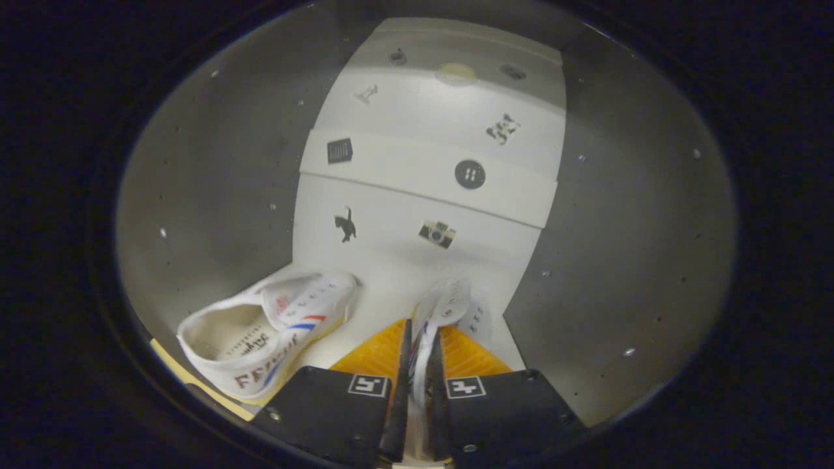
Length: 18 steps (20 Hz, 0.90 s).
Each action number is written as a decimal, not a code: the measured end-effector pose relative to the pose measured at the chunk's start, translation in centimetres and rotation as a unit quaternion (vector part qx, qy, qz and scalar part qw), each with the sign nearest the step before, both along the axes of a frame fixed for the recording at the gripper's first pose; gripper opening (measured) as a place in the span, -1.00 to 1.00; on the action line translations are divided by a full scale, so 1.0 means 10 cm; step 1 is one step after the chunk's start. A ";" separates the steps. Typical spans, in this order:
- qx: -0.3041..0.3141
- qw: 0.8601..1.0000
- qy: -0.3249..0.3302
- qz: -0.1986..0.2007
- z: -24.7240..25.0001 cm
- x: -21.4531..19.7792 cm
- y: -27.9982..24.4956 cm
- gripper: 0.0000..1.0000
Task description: Open the shoe cabinet door, grab the shoes and put them into the shoe cabinet, then close the shoe cabinet door.
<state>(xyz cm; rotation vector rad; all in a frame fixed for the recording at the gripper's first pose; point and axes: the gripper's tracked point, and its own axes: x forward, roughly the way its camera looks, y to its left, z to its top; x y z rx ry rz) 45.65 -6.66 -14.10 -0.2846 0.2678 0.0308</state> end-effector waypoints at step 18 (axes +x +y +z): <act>0.072 0.995 -0.055 0.036 0.68 -1.49 0.59 0.98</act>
